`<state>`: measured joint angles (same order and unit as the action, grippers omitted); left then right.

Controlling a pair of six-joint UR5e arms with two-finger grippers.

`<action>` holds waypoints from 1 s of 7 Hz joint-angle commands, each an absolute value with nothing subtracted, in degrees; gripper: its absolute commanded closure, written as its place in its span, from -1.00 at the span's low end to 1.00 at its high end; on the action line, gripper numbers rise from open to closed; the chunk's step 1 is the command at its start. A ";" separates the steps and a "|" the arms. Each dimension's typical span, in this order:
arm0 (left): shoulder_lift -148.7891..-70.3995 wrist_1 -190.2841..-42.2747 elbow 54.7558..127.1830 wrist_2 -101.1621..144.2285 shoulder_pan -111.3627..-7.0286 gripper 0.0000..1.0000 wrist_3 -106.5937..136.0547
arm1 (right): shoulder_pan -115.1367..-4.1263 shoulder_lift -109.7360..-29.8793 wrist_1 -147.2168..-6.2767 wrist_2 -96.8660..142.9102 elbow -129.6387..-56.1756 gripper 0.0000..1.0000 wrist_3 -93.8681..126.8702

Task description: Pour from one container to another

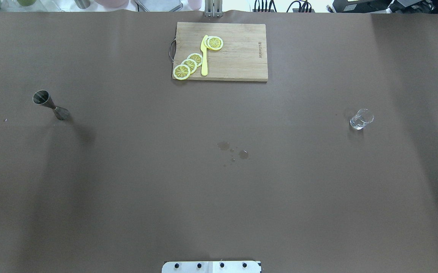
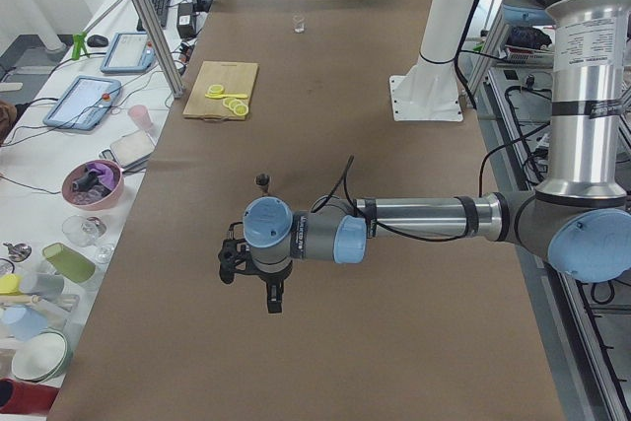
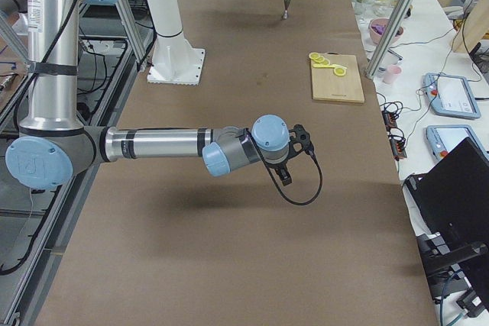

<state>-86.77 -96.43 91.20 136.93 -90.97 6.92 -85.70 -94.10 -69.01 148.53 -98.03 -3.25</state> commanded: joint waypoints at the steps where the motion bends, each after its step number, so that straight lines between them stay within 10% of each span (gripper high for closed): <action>1: -86.92 -96.24 91.15 137.02 -90.88 -0.98 7.03 | -83.94 -90.98 -68.82 149.24 -98.35 -1.00 -2.37; 7: -88.50 -71.08 112.69 139.22 -90.79 -0.98 12.43 | -81.13 -92.80 -68.20 144.34 -106.24 -1.00 -2.37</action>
